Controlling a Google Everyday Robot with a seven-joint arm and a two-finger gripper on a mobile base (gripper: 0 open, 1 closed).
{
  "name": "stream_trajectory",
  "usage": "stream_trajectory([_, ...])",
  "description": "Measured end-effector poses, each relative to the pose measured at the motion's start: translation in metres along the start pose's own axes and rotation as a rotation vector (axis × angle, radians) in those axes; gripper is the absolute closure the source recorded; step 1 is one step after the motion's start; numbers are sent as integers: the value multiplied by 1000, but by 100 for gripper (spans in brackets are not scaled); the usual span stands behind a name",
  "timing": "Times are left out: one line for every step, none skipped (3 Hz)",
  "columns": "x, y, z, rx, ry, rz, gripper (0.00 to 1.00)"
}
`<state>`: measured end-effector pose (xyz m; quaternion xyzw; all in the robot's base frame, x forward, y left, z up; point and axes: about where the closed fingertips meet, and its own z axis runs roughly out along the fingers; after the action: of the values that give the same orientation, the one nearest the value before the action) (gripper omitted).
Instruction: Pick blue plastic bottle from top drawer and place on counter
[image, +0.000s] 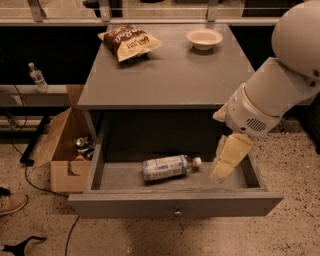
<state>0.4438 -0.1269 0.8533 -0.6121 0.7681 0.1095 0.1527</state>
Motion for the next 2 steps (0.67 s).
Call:
stream_trajectory([0, 0, 0, 0, 0, 0, 0])
stream_trajectory([-2, -9, 18, -19, -24, 0, 0])
